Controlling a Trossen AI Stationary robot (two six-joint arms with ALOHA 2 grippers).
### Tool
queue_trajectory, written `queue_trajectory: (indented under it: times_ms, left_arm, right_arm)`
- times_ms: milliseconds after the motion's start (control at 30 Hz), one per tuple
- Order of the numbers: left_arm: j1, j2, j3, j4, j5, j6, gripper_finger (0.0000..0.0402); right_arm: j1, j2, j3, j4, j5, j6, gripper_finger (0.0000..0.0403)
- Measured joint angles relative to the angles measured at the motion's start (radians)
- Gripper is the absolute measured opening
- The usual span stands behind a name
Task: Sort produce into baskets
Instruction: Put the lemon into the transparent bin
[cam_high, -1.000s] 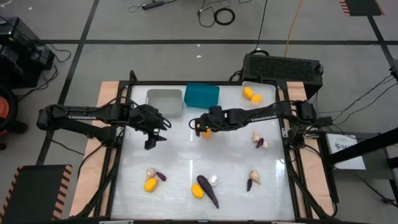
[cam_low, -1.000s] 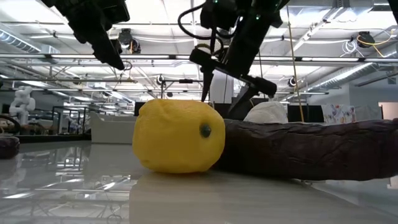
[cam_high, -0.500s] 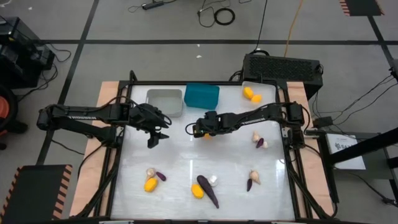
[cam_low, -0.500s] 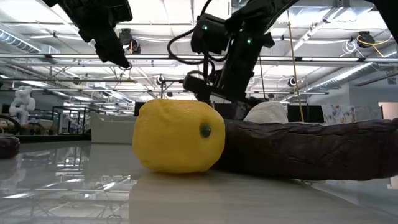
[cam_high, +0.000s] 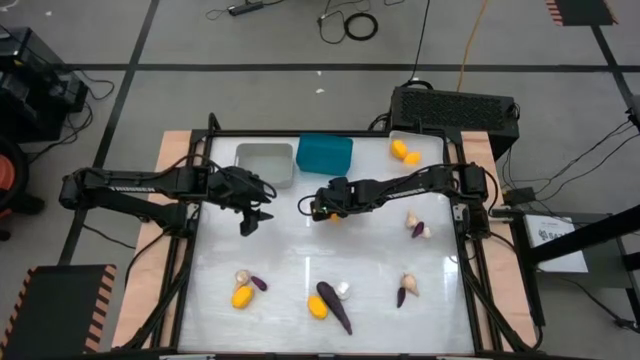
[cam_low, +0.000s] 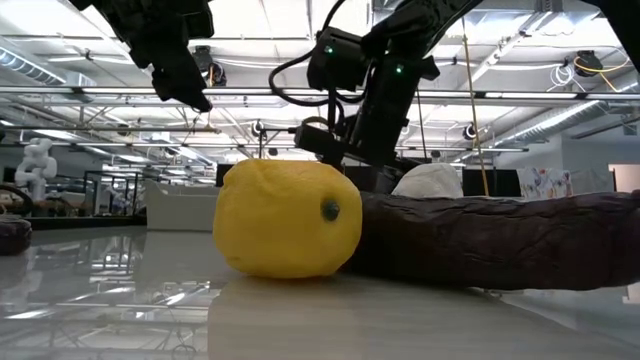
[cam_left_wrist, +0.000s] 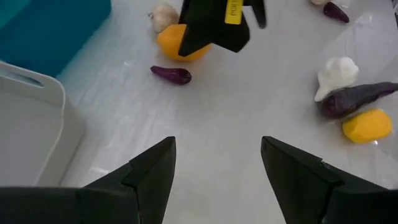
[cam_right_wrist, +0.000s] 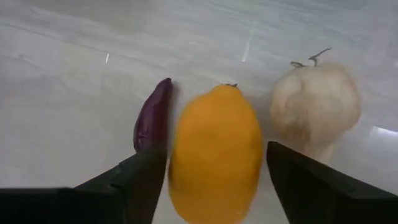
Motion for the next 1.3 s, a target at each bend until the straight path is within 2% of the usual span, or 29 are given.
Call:
queue_trajectory:
  times_ms: [267,367,600,733,1033,1133,1300]
  left_arm:
    - [0.0,0.0,0.0,0.0,-0.015,-0.018,0.0244]
    - [0.0,0.0,0.0,0.0,-0.016,-0.026,0.0244]
    - [0.0,0.0,0.0,0.0,-0.018,-0.053,0.0244]
    - [0.0,0.0,0.0,0.022,-0.018,-0.056,0.0244]
    - [0.001,0.0,0.0,0.133,-0.048,-0.113,0.0244]
    - [0.001,0.0,0.0,0.153,-0.065,-0.154,0.0244]
    - [0.001,0.0,0.0,0.159,-0.106,-0.208,0.0244]
  right_arm:
    - [0.0,-0.005,0.0,0.011,-0.031,-0.04,0.0172]
    - [-0.006,-0.039,0.0,0.006,-0.067,-0.072,0.0169]
    - [-0.082,-0.209,0.0,-0.062,-0.088,-0.148,0.0193]
    - [-0.162,-0.322,0.001,-0.177,-0.062,-0.24,0.0192]
    - [-0.395,-0.456,0.0,-0.558,0.168,-0.426,0.0193]
    - [-0.49,-0.454,-0.001,-0.608,0.212,-0.52,0.0194]
    - [-0.638,-0.443,-0.031,-0.571,0.171,-0.688,0.0194]
